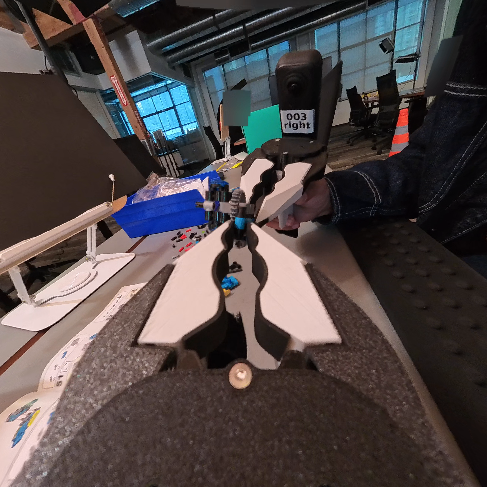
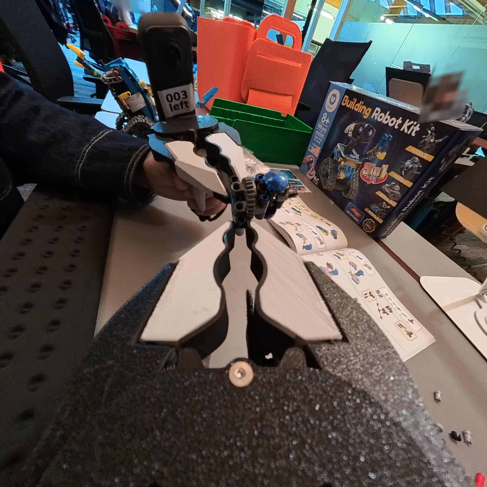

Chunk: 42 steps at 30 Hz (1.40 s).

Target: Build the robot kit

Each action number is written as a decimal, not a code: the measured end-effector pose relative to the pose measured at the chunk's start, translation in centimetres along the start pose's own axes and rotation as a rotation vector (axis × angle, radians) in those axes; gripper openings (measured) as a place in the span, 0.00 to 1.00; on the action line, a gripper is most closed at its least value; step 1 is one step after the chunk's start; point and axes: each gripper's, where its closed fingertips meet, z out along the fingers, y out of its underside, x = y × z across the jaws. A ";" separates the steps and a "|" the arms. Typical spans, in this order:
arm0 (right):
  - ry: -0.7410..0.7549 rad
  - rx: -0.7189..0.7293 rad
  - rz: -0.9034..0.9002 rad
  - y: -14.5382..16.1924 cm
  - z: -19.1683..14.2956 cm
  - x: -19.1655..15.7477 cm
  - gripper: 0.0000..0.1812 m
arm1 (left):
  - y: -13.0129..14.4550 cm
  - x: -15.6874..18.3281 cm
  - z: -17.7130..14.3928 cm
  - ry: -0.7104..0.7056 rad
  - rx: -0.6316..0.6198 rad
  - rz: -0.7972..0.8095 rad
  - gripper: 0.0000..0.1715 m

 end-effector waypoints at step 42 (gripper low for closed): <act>-0.205 -0.089 0.111 2.1 -0.1 -2.3 0.04 | 0.7 2.2 -0.8 0.233 -0.063 -0.371 0.03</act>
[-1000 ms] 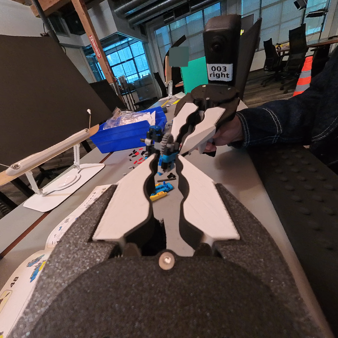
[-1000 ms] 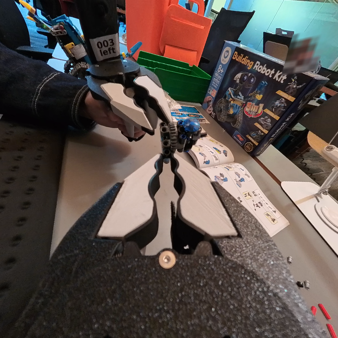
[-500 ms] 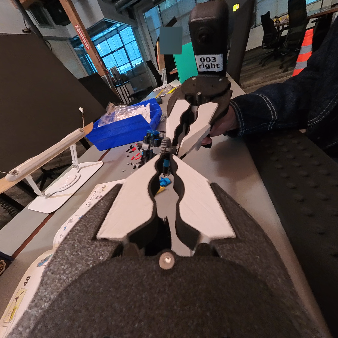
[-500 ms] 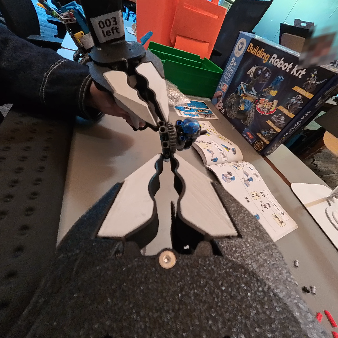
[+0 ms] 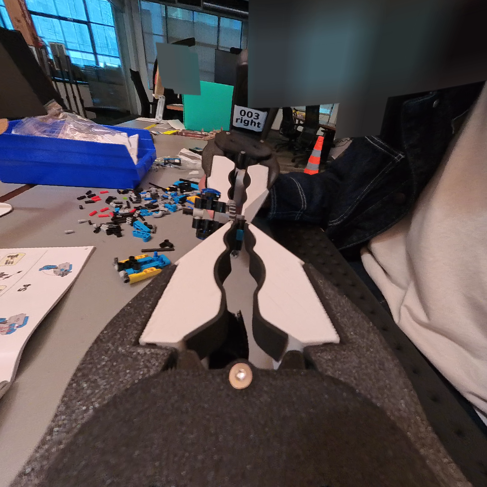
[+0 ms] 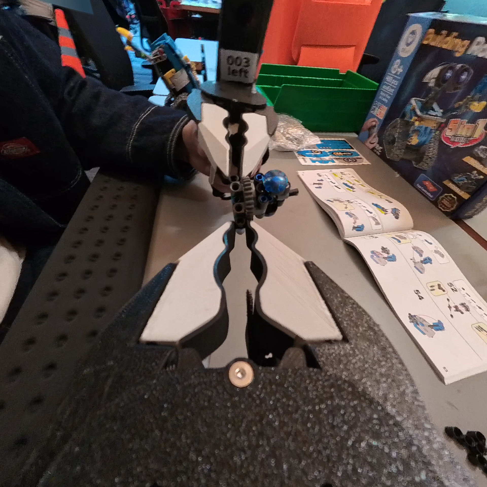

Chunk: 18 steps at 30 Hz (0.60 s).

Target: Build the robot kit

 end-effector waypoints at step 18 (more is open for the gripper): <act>0.034 0.234 0.380 -1.8 0.0 3.5 0.04 | -1.3 -4.7 0.4 -0.236 0.171 -0.209 0.11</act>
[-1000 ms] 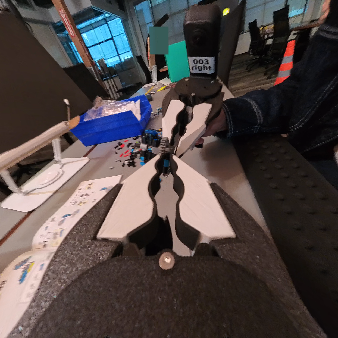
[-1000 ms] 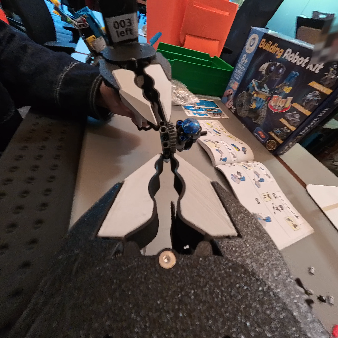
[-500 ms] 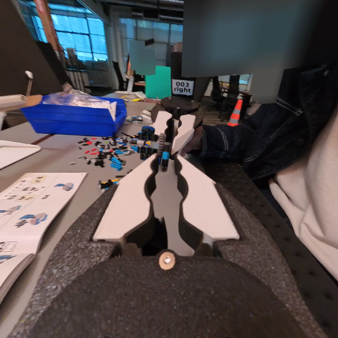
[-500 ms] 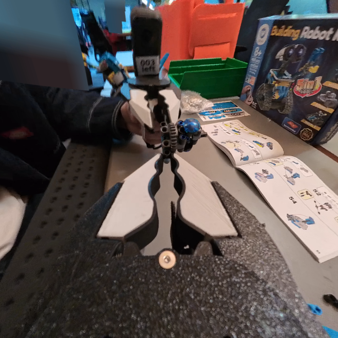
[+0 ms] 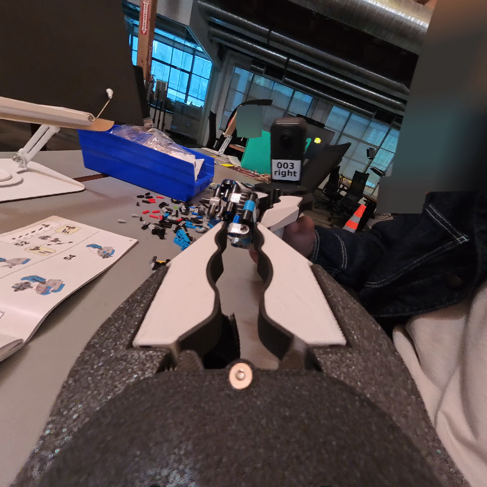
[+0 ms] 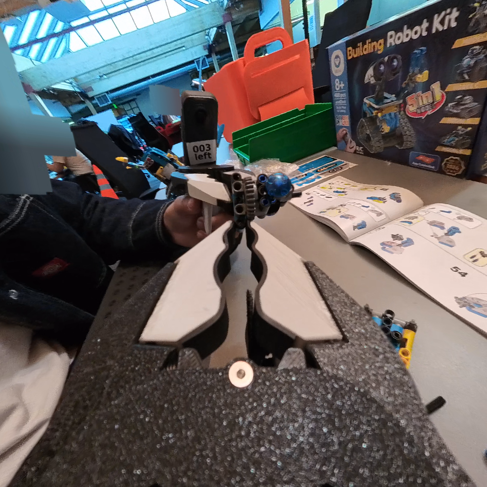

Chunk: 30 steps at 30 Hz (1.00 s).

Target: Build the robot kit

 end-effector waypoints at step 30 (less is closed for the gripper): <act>0.006 -0.287 -0.690 2.4 -0.2 -0.4 0.12 | 5.7 0.6 -1.9 0.174 -0.355 -0.453 0.04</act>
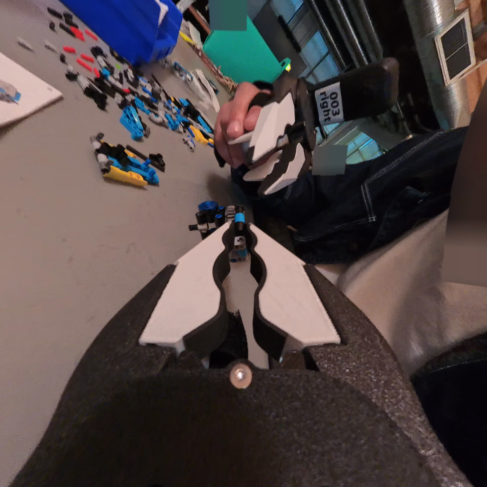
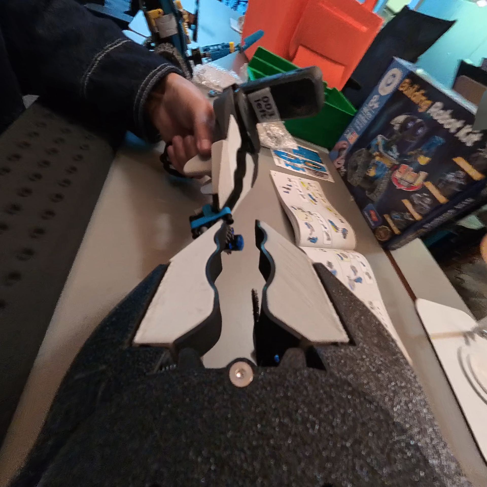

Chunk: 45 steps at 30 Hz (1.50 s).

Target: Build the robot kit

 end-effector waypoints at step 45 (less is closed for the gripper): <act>-0.515 0.137 0.990 0.6 0.9 -0.9 0.01 | -0.7 0.1 1.4 -0.485 -0.120 0.970 0.05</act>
